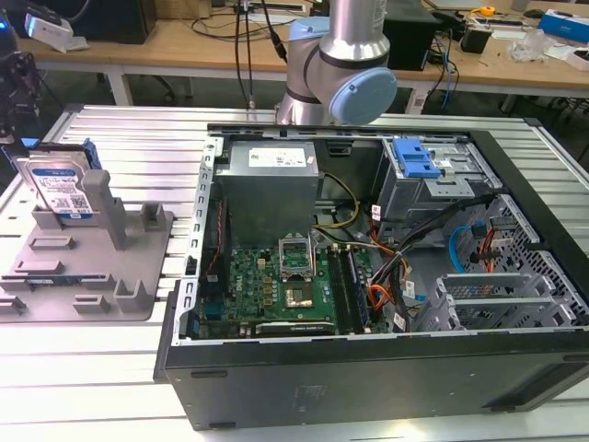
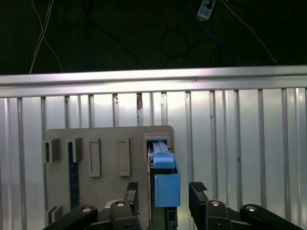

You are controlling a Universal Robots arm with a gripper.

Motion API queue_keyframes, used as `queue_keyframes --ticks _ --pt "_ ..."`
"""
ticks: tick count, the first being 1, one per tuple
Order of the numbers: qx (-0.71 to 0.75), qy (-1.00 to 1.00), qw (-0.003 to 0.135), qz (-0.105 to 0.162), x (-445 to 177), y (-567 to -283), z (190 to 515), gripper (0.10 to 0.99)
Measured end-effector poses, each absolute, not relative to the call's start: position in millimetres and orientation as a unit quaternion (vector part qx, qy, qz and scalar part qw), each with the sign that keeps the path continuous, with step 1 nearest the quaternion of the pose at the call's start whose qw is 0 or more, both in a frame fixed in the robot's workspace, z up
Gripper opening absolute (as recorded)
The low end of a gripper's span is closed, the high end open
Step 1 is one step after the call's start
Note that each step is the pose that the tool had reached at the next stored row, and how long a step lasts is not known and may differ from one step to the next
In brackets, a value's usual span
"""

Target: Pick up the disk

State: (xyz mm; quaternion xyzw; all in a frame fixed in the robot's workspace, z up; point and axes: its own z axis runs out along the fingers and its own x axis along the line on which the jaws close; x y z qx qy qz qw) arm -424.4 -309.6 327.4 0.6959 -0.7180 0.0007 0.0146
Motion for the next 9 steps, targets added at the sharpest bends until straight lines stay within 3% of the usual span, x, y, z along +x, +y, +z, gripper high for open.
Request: queue_keyframes --ticks 9 --pt "0.696 -0.718 0.017 0.004 -425.1 -306.6 318.2 0.541"
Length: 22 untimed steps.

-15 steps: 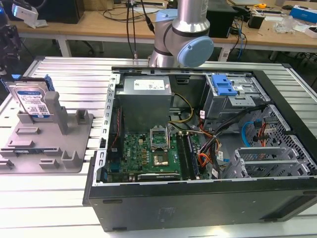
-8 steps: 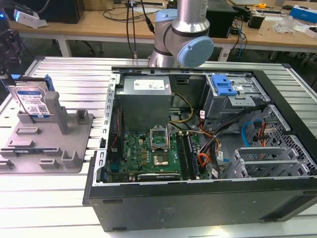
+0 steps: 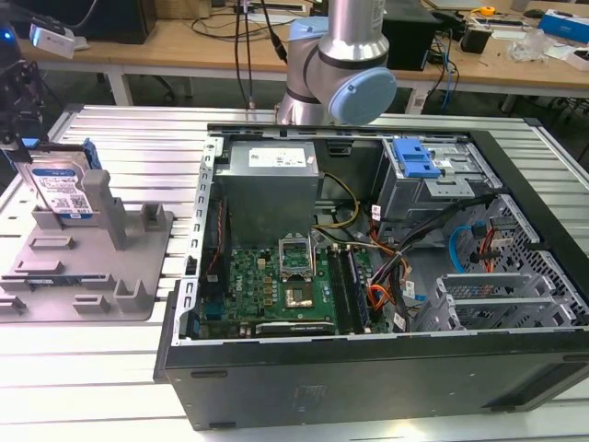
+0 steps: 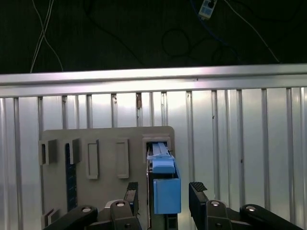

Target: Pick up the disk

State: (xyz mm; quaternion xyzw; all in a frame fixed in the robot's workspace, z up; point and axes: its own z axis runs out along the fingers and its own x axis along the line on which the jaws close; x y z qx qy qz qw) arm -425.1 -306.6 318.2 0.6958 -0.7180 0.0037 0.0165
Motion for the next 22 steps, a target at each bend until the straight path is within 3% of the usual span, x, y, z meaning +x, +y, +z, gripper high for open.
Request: queue_keyframes --ticks 22 --pt "0.696 -0.718 0.020 0.008 -428 -305 304 0.541"
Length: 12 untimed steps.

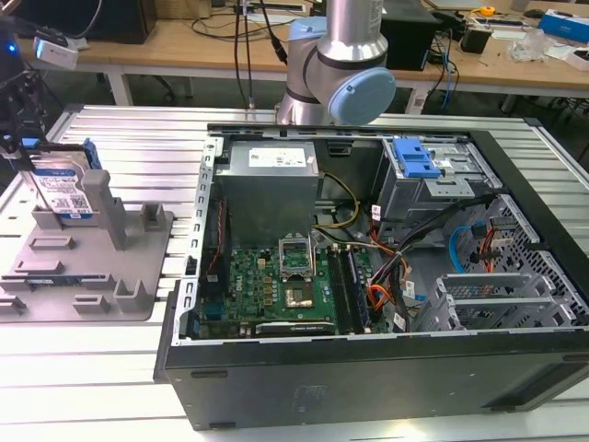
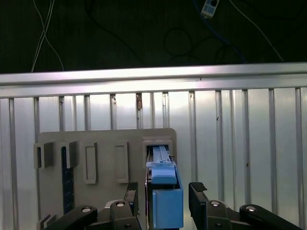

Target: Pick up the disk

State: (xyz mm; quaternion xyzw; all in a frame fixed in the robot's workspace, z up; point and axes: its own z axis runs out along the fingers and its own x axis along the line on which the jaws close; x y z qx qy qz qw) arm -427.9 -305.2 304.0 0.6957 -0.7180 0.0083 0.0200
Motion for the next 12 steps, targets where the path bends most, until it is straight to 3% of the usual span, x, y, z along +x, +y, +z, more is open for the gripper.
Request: queue_keyframes --ticks 12 --pt "0.696 -0.718 0.020 0.008 -427.8 -307.3 302.0 0.541"
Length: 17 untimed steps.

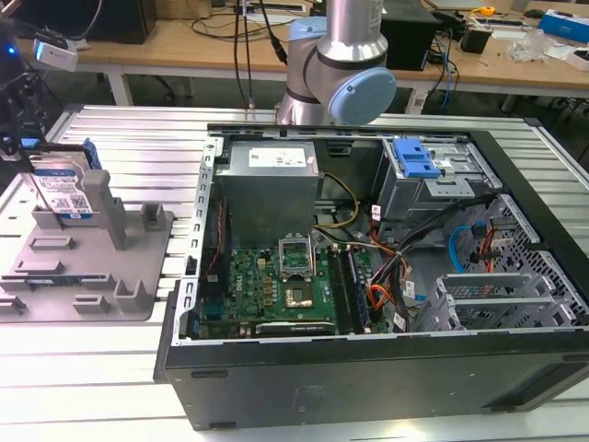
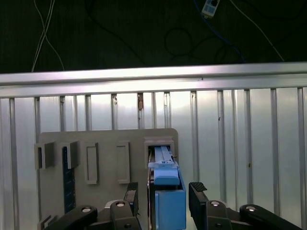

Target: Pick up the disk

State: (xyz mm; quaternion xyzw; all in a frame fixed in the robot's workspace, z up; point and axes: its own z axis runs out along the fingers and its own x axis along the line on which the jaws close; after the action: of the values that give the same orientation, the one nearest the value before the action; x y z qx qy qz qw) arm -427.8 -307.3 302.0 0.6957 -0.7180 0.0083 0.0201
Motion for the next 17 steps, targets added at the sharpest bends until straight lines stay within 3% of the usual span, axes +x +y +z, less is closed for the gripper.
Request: queue_keyframes --ticks 1,2,4,5,17 --pt "0.696 -0.718 0.020 0.008 -427.8 -307.3 301.6 0.529" --pt "0.696 -0.718 0.020 0.008 -427.8 -307.3 301.4 0.463" --pt "0.696 -0.718 0.020 0.008 -427.9 -307.3 301.2 0.463" --pt "0.696 -0.718 0.020 0.008 -427.8 -307.3 301.1 0.392" --pt "0.696 -0.718 0.020 0.008 -427.8 -307.3 299.9 0.365"
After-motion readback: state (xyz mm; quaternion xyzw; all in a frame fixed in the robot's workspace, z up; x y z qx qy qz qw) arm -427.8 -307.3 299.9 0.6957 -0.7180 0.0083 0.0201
